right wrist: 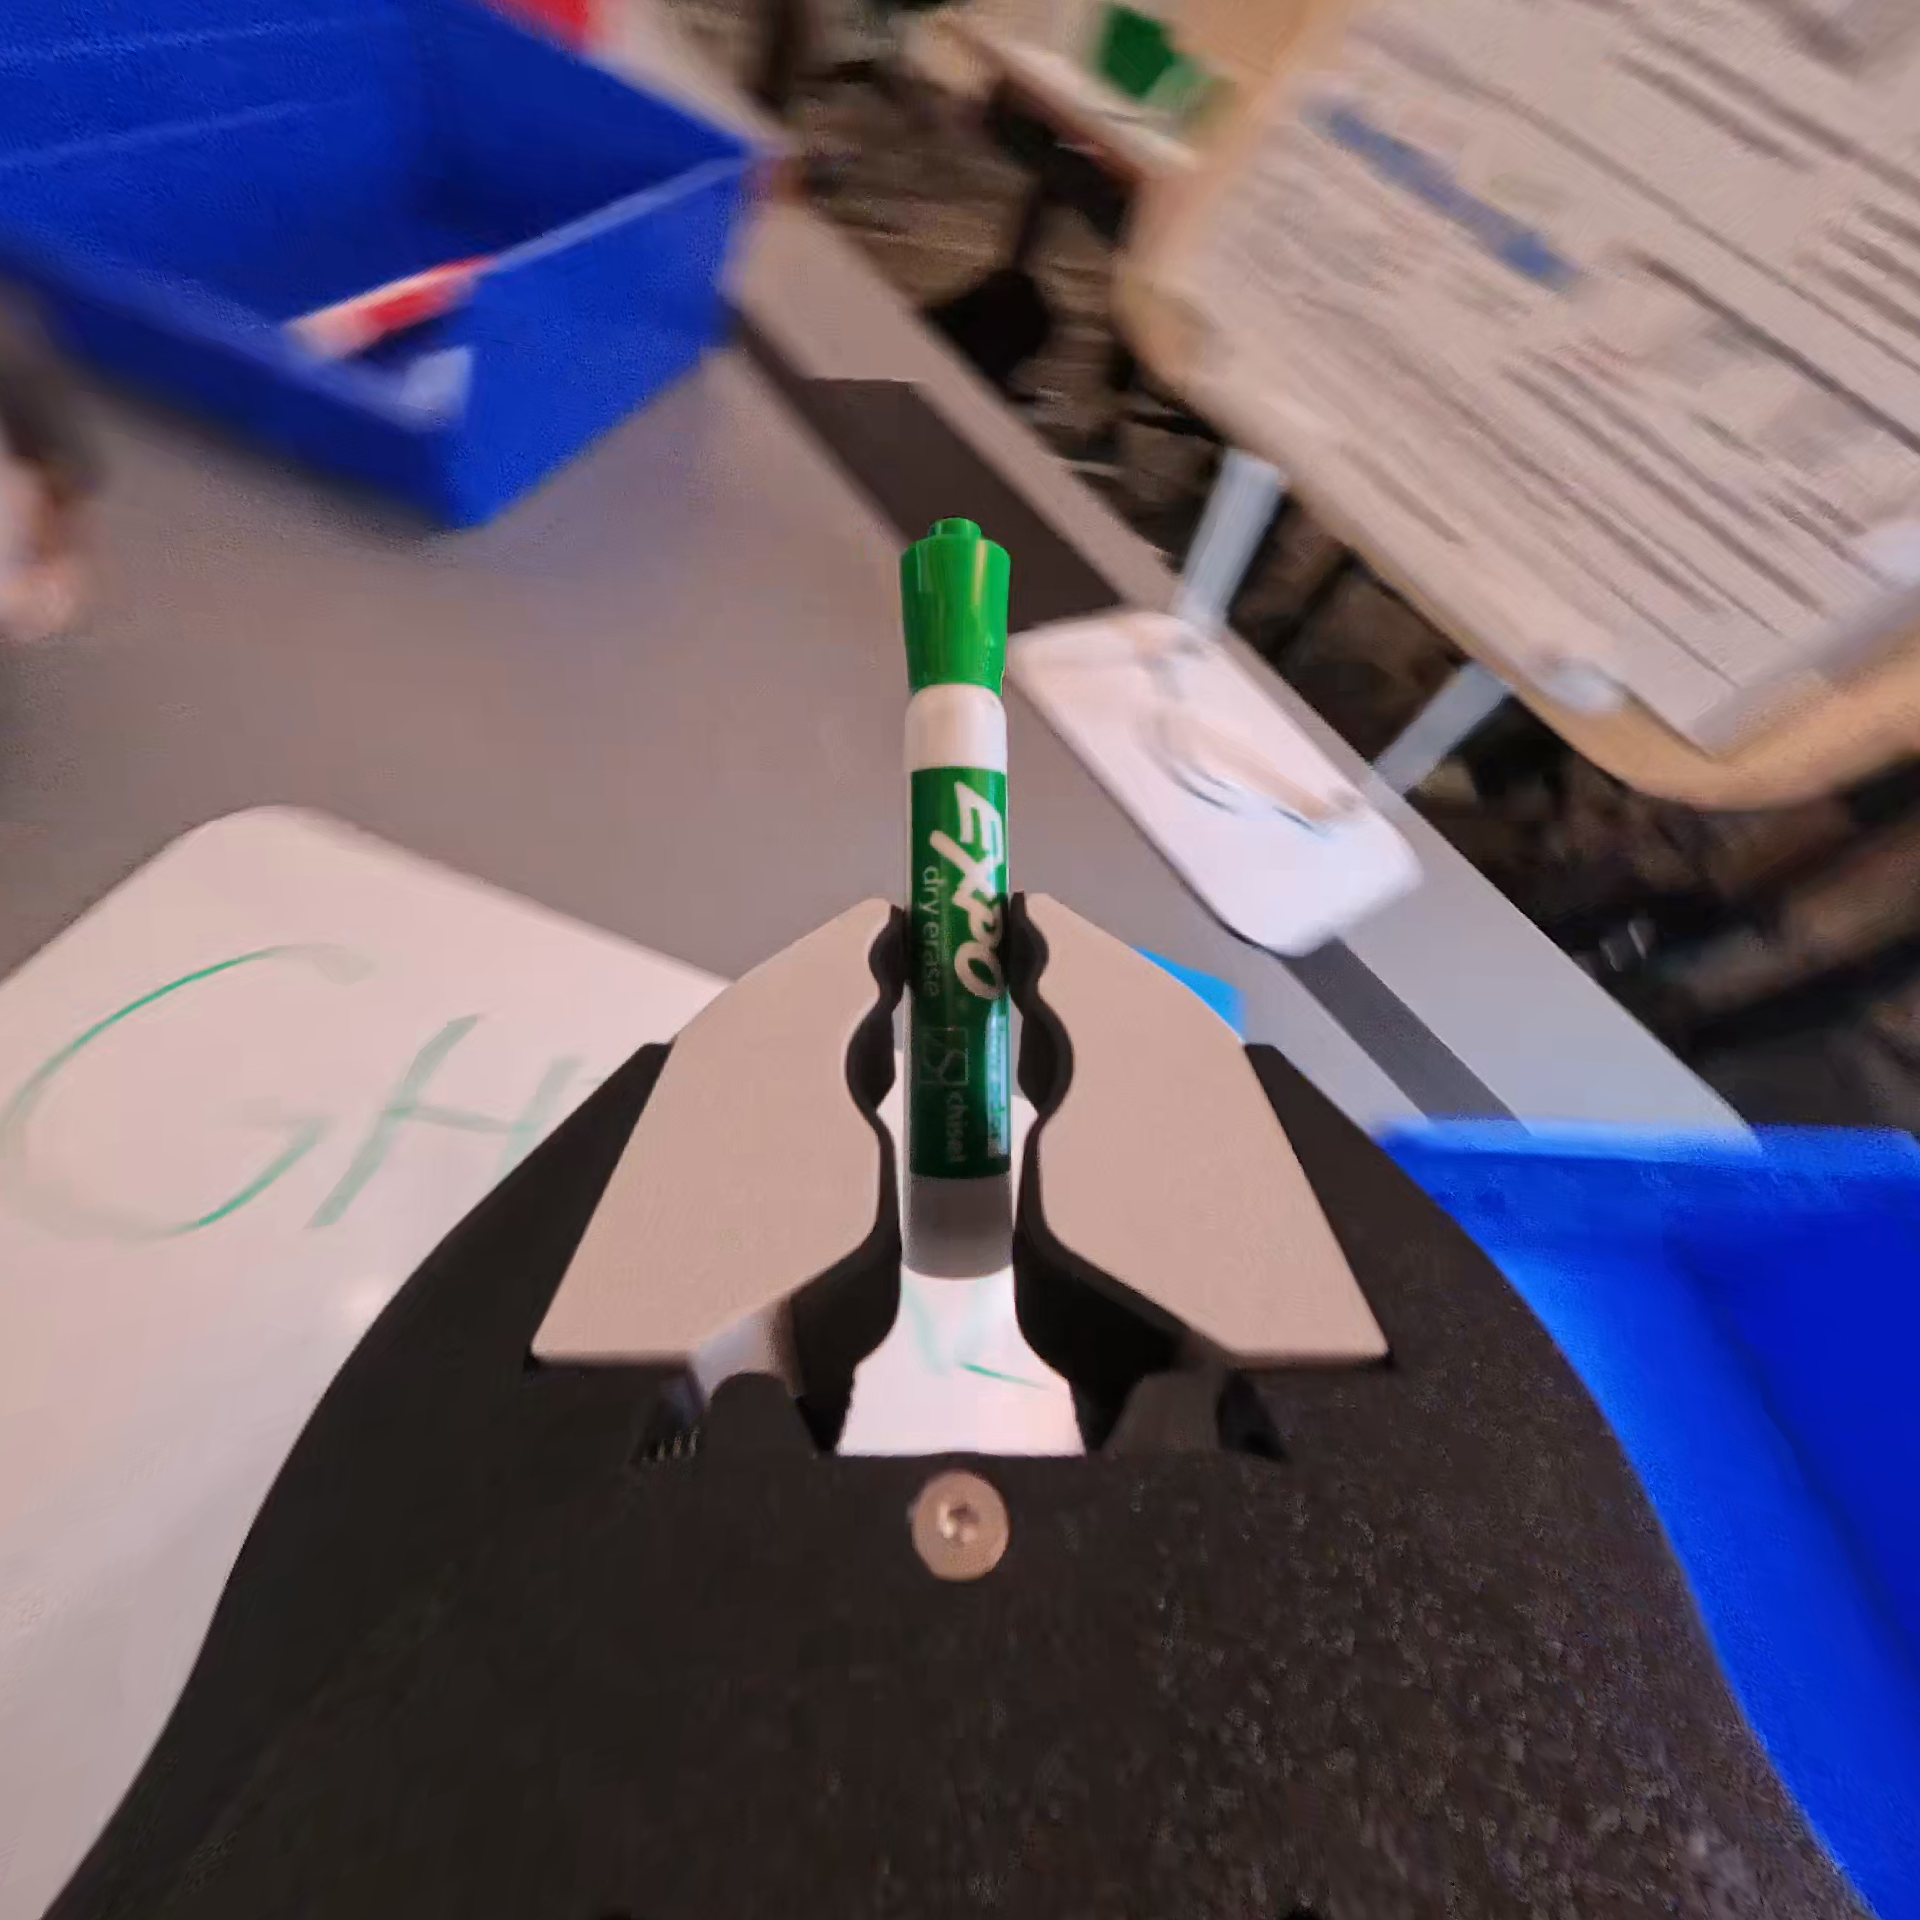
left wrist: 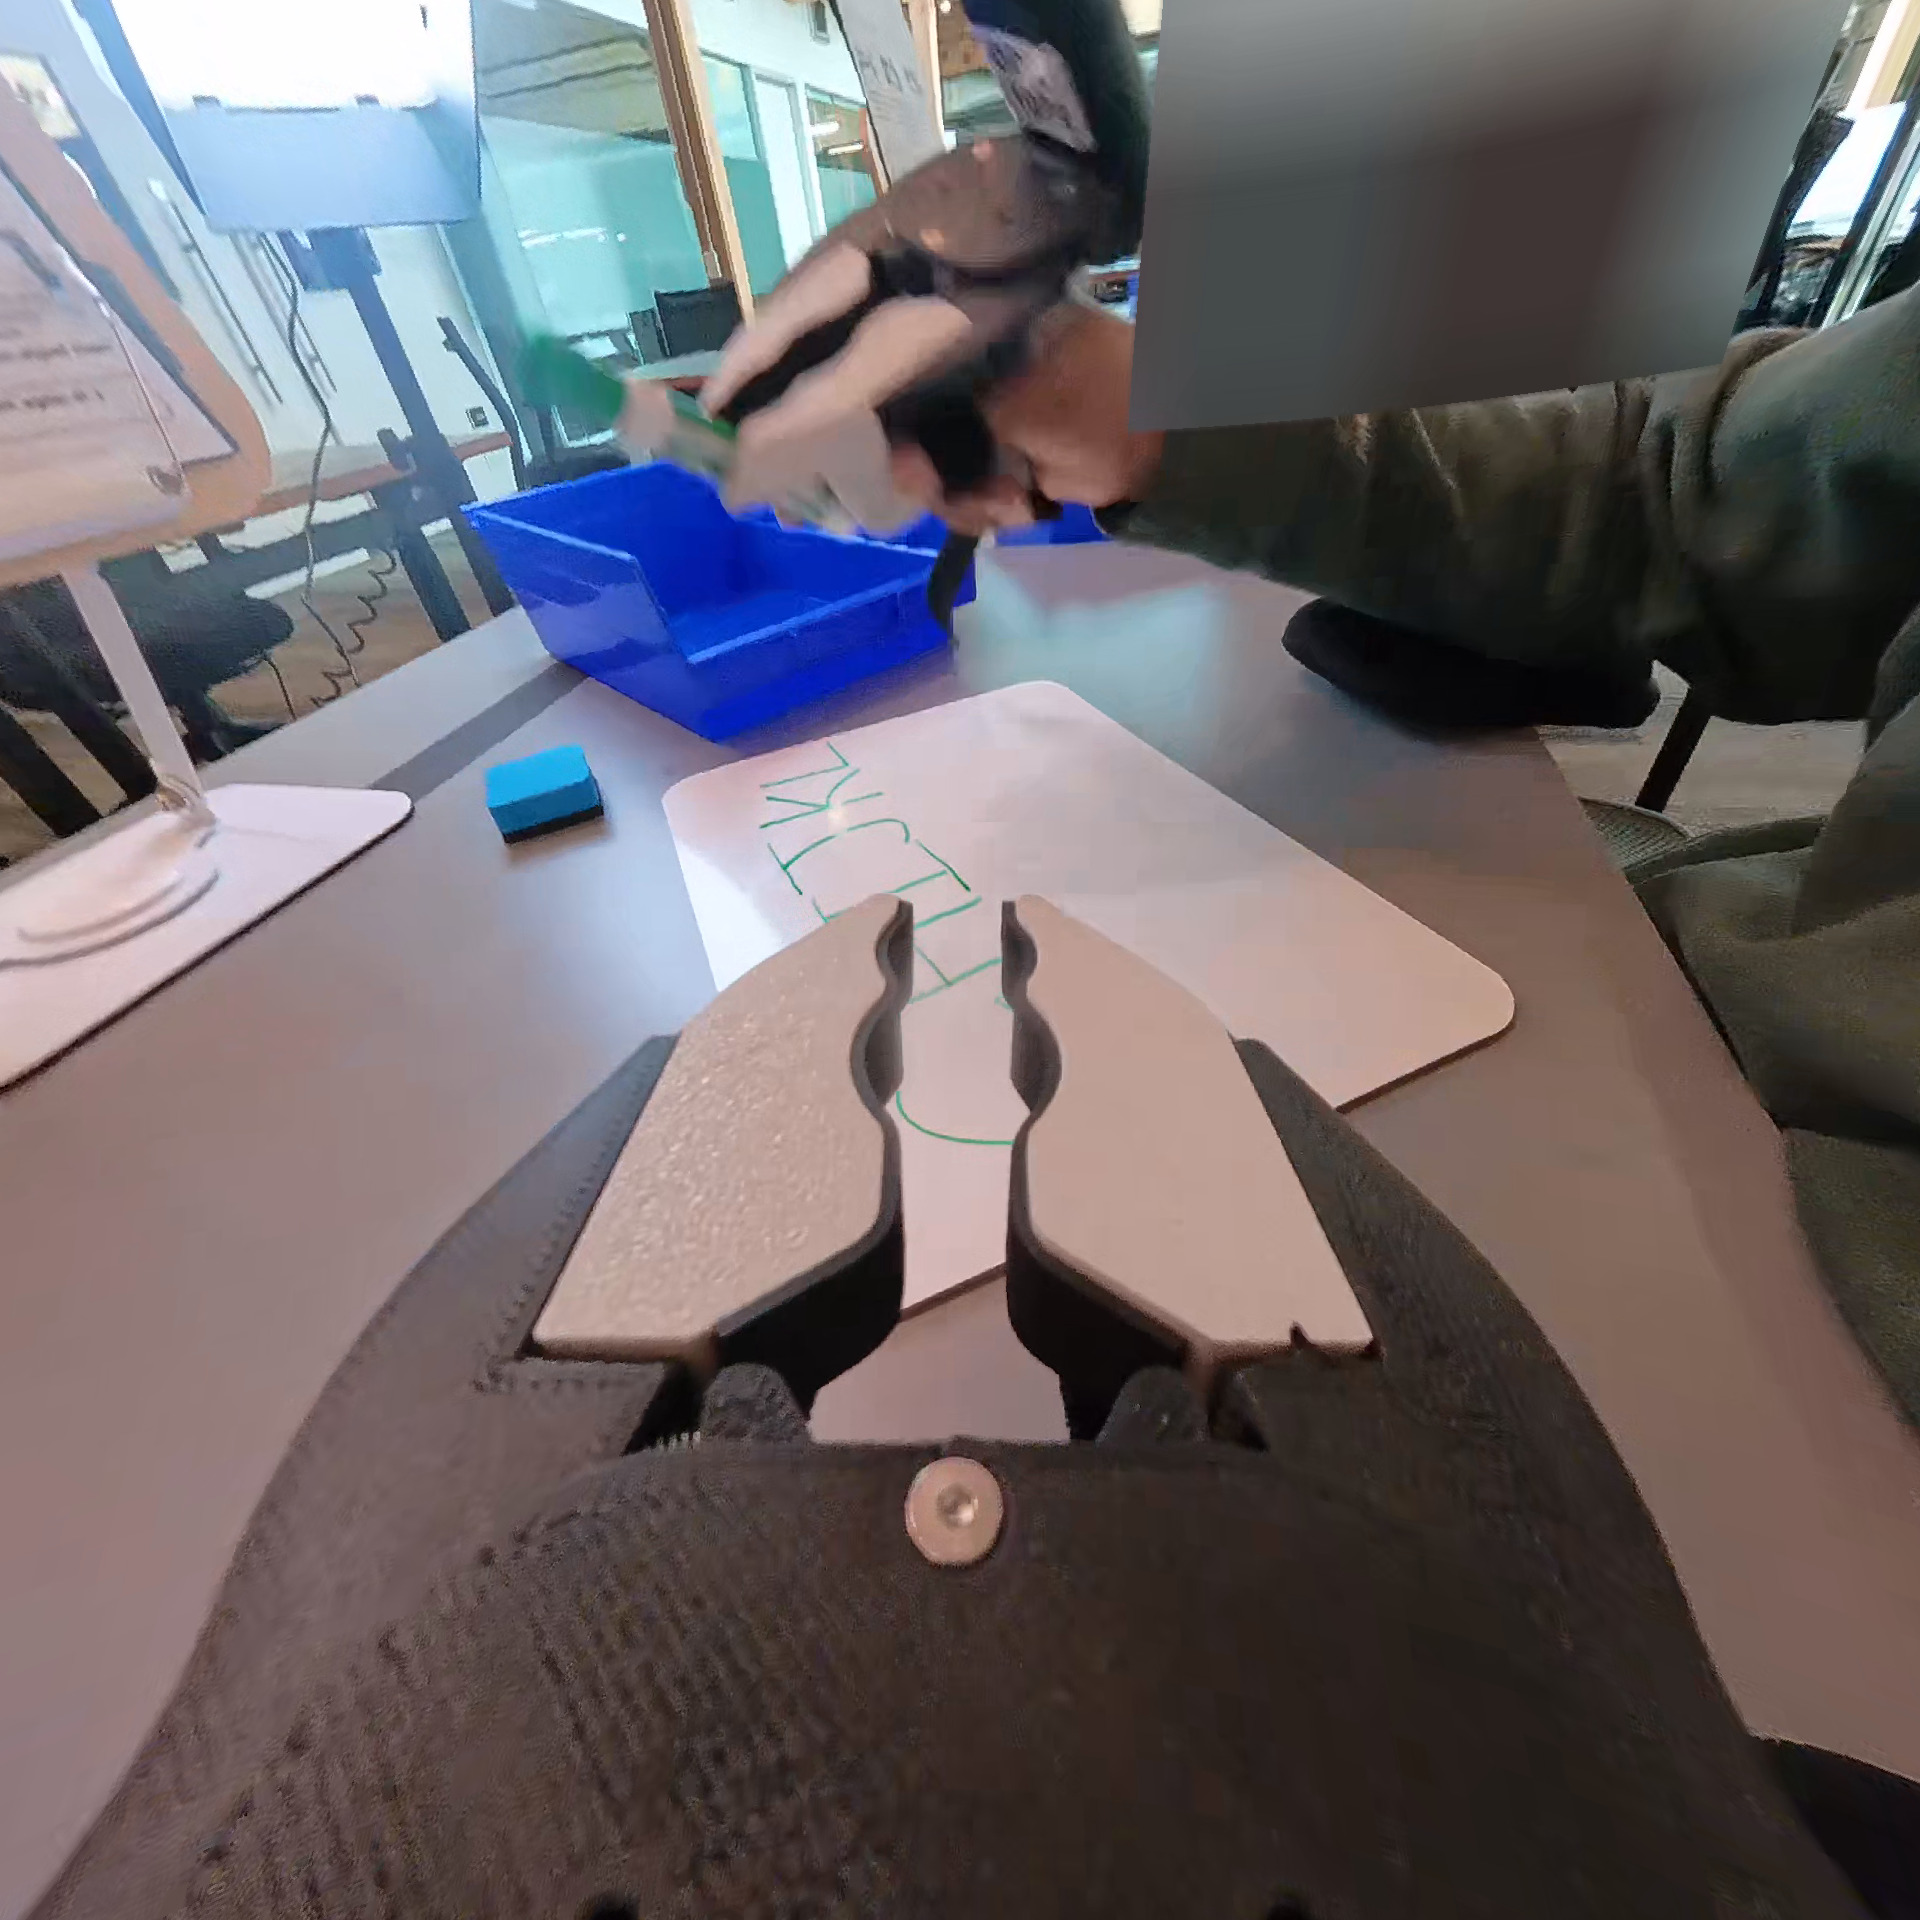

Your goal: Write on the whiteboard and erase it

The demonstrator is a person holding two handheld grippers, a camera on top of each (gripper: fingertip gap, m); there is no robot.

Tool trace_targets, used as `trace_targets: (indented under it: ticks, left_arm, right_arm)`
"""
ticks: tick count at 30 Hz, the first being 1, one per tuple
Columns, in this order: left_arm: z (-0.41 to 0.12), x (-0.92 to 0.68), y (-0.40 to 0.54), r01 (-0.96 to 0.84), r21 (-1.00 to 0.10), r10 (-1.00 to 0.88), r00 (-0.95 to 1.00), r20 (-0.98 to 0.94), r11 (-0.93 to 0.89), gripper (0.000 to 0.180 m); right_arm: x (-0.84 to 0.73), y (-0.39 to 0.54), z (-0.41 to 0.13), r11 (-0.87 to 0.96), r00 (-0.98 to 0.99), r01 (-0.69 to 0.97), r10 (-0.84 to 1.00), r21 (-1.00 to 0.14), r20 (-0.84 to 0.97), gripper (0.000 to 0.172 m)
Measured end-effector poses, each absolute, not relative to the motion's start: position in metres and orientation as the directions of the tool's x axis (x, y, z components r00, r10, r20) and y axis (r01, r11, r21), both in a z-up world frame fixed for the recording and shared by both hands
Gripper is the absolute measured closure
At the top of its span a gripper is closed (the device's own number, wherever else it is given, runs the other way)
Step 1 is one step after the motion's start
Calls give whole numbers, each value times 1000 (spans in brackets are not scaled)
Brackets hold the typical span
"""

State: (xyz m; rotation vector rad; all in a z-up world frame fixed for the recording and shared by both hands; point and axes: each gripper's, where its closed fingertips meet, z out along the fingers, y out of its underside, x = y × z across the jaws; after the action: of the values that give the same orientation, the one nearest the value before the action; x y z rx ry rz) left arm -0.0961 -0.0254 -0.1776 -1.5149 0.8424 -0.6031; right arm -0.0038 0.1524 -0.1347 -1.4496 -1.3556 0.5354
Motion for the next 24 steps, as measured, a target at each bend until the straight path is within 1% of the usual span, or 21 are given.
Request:
trace_targets:
  ticks: [2, 4, 6, 8, 11, 13, 16, 18, 19, 20, 24]
  left_arm:
    - [-186, -93, -24, -174, -985, -799, 595, -91, -18, 166]
    - [-193, -90, -23, -204, -979, -802, 589, -101, -26, 168]
    - [-198, -89, -23, -228, -973, -803, 586, -112, -30, 170]
    - [-199, -90, -22, -239, -970, -799, 589, -120, -30, 171]
    - [-196, -93, -22, -236, -971, -788, 602, -126, -25, 173]
    - [-194, -95, -22, -230, -973, -784, 609, -124, -25, 173]
    - [-194, -94, -22, -229, -973, -786, 607, -120, -29, 174]
    - [-195, -93, -23, -234, -972, -789, 602, -121, -29, 174]
    - [-196, -93, -23, -236, -971, -791, 600, -122, -30, 174]
    - [-196, -92, -24, -238, -971, -792, 598, -122, -29, 174]
    - [-195, -91, -25, -253, -967, -788, 598, -144, -16, 175]
  right_arm:
    - [41, 229, -125, -18, 502, 423, 837, -906, 217, 152]
    - [91, 300, -136, -192, 683, 469, 698, -862, 216, 152]
    - [127, 348, -160, -393, 786, 479, 591, -785, 184, 152]
    - [146, 373, -189, -572, 849, 440, 516, -692, 113, 152]
    - [164, 394, -223, -720, 920, 338, 389, -606, 52, 151]
    - [171, 397, -239, -781, 950, 257, 314, -570, -2, 151]
    - [189, 398, -244, -812, 979, 193, 193, -551, 59, 150]
    - [199, 398, -236, -807, 985, 170, 132, -565, 108, 139]
    - [204, 399, -229, -797, 983, 178, 114, -578, 146, 134]
    - [205, 399, -223, -785, 978, 198, 116, -587, 175, 133]
    - [204, 402, -200, -735, 957, 279, 155, -618, 247, 138]
